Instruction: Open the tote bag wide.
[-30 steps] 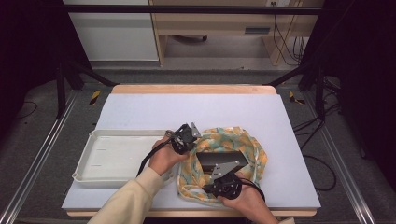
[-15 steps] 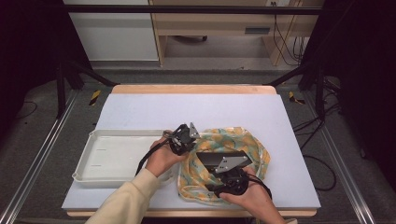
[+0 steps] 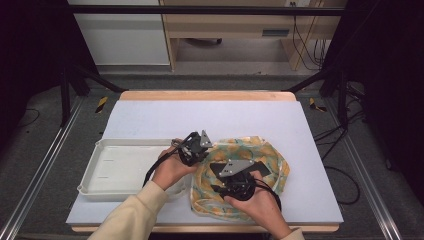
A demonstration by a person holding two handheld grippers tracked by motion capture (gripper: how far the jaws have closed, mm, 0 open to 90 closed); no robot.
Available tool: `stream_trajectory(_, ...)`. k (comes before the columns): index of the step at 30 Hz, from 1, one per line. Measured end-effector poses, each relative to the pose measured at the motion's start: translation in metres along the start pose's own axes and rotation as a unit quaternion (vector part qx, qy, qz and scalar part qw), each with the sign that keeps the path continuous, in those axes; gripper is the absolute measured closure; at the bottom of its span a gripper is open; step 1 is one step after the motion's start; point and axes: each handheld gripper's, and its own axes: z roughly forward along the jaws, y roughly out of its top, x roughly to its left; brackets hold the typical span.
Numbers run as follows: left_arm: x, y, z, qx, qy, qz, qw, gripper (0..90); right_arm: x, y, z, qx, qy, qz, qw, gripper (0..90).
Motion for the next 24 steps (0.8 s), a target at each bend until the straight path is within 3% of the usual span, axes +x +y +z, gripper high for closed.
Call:
stream_trajectory(2,0.0,0.0,0.001,0.004,-0.001,0.001,1.0,90.0,0.003,-0.001,0.003,-0.003,0.005,-0.006,1.0,86.8)
stream_trajectory(4,0.0,0.0,0.004,0.006,0.001,0.001,1.0,90.0,0.006,-0.003,0.008,0.004,0.012,-0.005,0.9999,89.7)
stream_trajectory(11,0.001,-0.002,0.015,0.031,0.008,0.007,0.9995,90.0,0.01,-0.013,0.025,0.023,0.041,-0.004,0.9989,90.0)
stream_trajectory(18,0.003,-0.003,0.026,0.042,0.01,0.002,0.9991,90.0,0.011,-0.02,0.035,0.041,0.059,0.001,0.9974,90.0)
stream_trajectory(24,0.005,-0.005,0.03,0.042,0.005,-0.006,0.9991,90.0,0.011,-0.023,0.036,0.04,0.068,0.005,0.9969,90.0)
